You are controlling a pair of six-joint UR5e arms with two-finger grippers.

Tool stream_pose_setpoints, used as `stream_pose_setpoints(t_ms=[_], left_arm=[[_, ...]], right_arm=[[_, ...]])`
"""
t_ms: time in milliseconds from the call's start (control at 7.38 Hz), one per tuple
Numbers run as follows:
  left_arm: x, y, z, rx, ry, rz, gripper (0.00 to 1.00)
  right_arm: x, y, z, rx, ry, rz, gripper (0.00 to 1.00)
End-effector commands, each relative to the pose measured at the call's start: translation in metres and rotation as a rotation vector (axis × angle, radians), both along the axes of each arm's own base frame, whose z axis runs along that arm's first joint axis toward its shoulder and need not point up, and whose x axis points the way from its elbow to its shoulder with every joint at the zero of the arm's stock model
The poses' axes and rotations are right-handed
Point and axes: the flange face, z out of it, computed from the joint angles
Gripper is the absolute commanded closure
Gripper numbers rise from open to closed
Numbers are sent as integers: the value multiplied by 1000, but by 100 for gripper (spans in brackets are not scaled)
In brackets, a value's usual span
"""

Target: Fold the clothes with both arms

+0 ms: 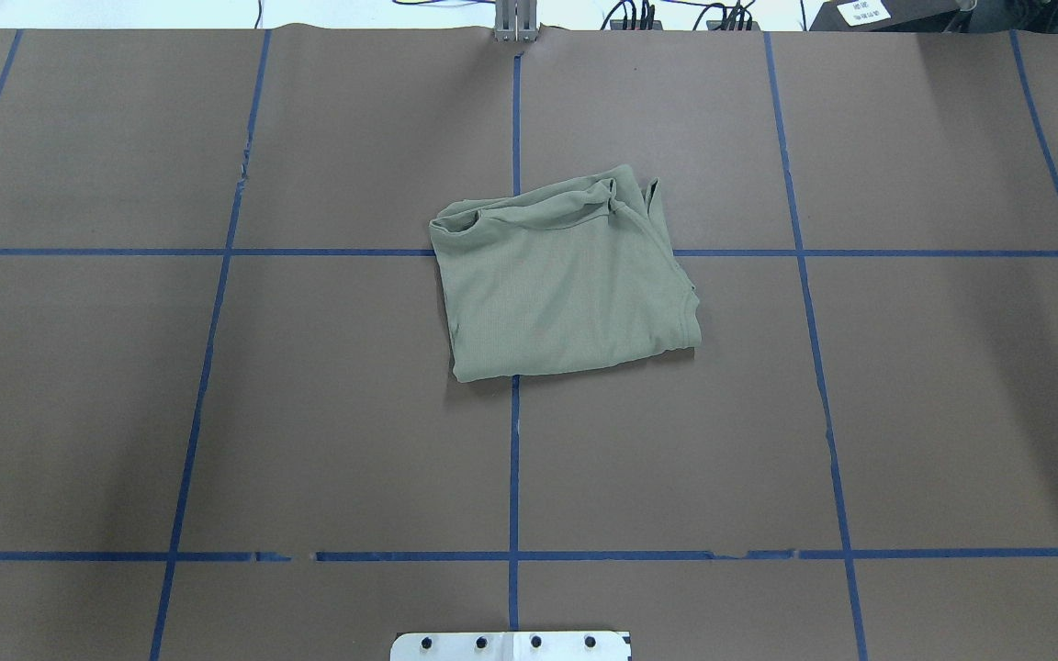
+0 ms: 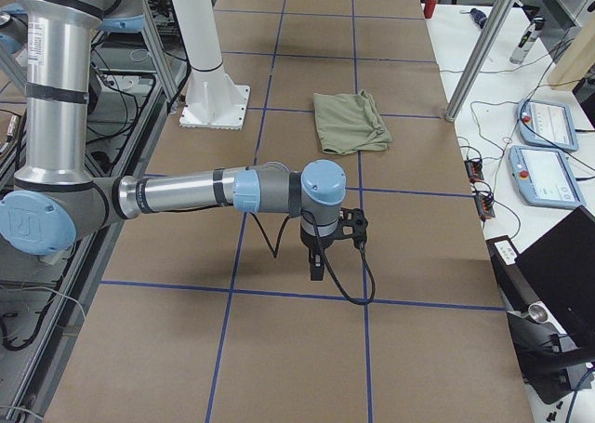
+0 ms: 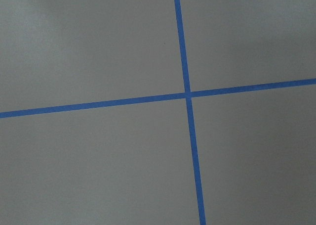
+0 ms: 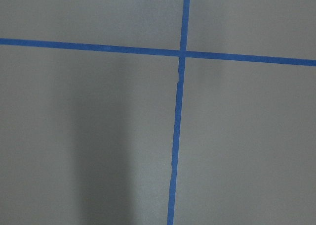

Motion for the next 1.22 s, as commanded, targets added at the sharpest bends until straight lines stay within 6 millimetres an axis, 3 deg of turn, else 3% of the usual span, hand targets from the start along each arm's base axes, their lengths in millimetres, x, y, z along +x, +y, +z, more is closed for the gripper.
stream_pose_setpoints(t_ms=[0,1084], left_arm=[[1,-1,-10,19,-2,2,0],[0,2,-12,21,-9,-1,0]], right_arm=[[0,0,1,-3,2,3,0],[0,0,0,-3,0,3,0]])
